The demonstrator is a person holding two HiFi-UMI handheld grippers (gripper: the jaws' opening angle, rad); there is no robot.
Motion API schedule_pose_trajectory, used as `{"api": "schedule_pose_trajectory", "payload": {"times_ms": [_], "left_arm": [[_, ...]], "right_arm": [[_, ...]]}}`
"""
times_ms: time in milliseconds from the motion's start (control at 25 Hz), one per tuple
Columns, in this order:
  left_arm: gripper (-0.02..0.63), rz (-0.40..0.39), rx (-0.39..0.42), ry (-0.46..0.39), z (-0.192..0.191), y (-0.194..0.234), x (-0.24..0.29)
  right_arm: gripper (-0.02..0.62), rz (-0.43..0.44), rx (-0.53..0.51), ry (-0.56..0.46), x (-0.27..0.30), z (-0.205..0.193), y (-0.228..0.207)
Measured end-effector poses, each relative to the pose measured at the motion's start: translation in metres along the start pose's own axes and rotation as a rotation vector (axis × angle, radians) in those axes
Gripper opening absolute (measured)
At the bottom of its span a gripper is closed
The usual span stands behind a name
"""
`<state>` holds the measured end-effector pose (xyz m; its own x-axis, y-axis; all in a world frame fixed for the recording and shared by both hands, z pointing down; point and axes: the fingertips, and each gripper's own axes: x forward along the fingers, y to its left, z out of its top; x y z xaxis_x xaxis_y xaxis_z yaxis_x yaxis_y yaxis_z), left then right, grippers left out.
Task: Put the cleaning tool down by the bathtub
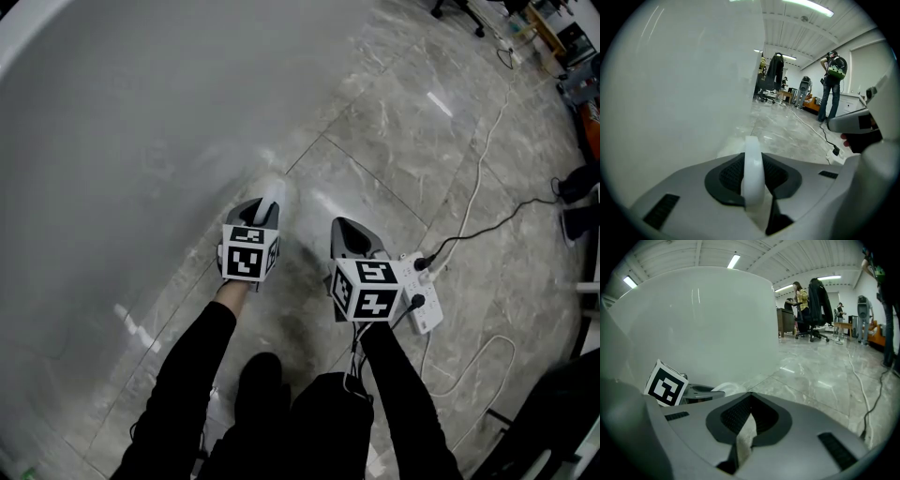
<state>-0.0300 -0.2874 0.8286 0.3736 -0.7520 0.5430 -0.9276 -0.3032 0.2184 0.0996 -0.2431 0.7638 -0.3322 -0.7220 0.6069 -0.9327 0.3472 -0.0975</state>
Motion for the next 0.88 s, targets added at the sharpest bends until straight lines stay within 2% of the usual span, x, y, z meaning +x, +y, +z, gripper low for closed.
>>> {"api": "schedule_pose_trajectory", "payload": {"times_ms": [880], "left_arm": [[0.105, 0.003, 0.052, 0.007, 0.0, 0.002, 0.016]], "right_arm": [[0.0, -0.011, 0.004, 0.036, 0.006, -0.012, -0.005]]}}
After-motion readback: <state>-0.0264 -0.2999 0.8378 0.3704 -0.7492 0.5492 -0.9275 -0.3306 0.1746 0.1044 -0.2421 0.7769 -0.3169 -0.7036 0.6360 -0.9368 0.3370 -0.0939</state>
